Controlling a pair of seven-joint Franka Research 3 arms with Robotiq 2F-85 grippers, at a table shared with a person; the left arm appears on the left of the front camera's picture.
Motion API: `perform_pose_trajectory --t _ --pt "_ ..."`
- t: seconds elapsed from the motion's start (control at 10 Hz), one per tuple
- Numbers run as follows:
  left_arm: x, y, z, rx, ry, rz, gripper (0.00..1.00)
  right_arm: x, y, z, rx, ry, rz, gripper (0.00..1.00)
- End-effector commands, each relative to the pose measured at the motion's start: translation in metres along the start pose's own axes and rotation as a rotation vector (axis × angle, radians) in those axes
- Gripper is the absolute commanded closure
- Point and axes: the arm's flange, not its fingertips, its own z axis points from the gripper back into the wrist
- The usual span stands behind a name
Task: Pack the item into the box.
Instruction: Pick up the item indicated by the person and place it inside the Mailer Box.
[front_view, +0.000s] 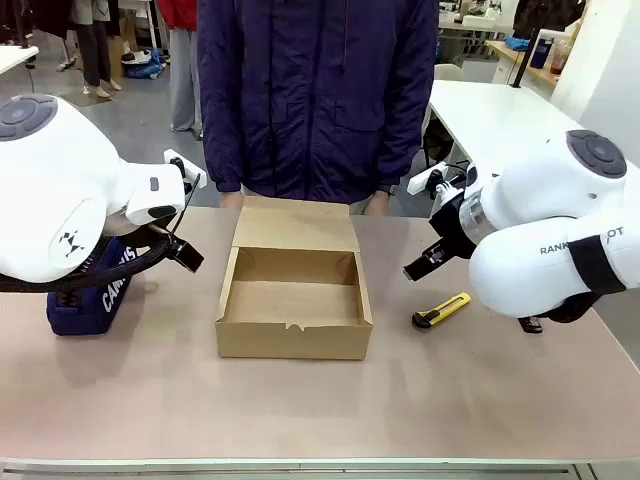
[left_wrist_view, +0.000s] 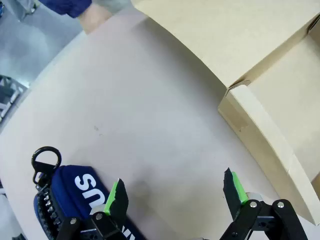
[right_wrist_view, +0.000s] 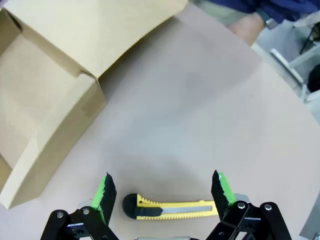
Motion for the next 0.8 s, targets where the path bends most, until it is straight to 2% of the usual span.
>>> perform_pose_trajectory --t 0.0,0.7 --pt "0.0001 0.0000 0.0001 0.000 0.000 0.000 0.00 0.0000 0.0000 0.0000 0.000 0.000 0.000 0.00" --pt "0.0001 0.0000 0.0001 0.000 0.000 0.000 0.00 0.0000 0.0000 0.0000 0.000 0.000 0.000 0.00"
